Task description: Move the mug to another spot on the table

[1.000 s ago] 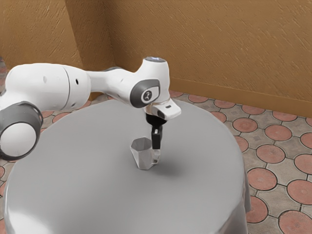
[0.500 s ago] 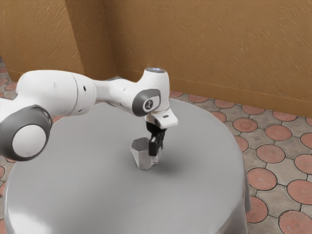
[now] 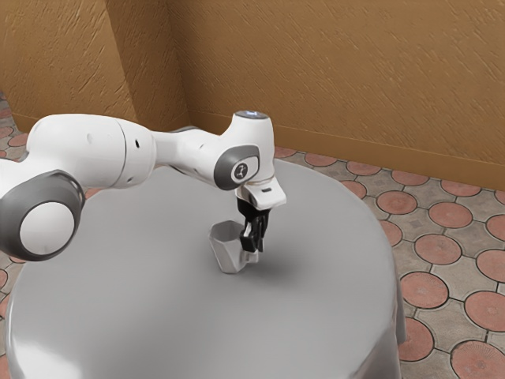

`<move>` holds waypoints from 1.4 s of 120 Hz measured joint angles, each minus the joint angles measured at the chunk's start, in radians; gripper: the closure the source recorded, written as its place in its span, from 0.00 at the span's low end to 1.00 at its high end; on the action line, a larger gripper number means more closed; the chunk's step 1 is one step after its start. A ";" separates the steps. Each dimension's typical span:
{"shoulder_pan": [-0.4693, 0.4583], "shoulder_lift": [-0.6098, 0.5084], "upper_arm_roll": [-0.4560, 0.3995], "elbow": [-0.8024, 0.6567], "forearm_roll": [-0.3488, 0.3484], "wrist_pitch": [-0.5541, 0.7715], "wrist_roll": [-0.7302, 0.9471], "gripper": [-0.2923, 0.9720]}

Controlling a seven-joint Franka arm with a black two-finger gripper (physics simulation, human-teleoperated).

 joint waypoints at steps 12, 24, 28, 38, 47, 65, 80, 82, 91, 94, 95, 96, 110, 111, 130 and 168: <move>-0.004 -0.007 0.026 -0.008 0.014 0.007 0.005 0.66; -0.028 -0.018 0.055 -0.022 0.048 0.017 0.006 0.69; -0.042 -0.029 0.068 -0.032 0.063 0.019 0.004 0.69; -0.090 -0.054 0.123 -0.059 0.090 0.029 0.002 0.70; -0.152 -0.069 0.185 -0.084 0.110 0.042 0.000 0.70; -0.330 -0.074 0.374 -0.097 0.136 0.057 -0.003 0.71; -0.403 -0.085 0.471 -0.106 0.145 0.057 -0.006 0.72; -0.407 -0.088 0.478 -0.110 0.145 0.057 -0.006 0.72; -0.416 -0.093 0.504 -0.125 0.147 0.054 -0.008 0.72; -0.418 -0.093 0.511 -0.128 0.147 0.052 -0.009 0.71; -0.419 -0.094 0.514 -0.130 0.147 0.051 -0.009 0.71; -0.420 -0.094 0.517 -0.131 0.147 0.050 -0.009 0.71; -0.444 -0.101 0.565 -0.157 0.147 0.027 -0.018 0.72; -0.447 -0.102 0.567 -0.158 0.147 0.025 -0.019 0.72; -0.462 -0.134 0.580 -0.195 0.148 -0.026 -0.035 0.72; -0.455 -0.121 0.608 -0.238 0.145 -0.060 -0.061 0.71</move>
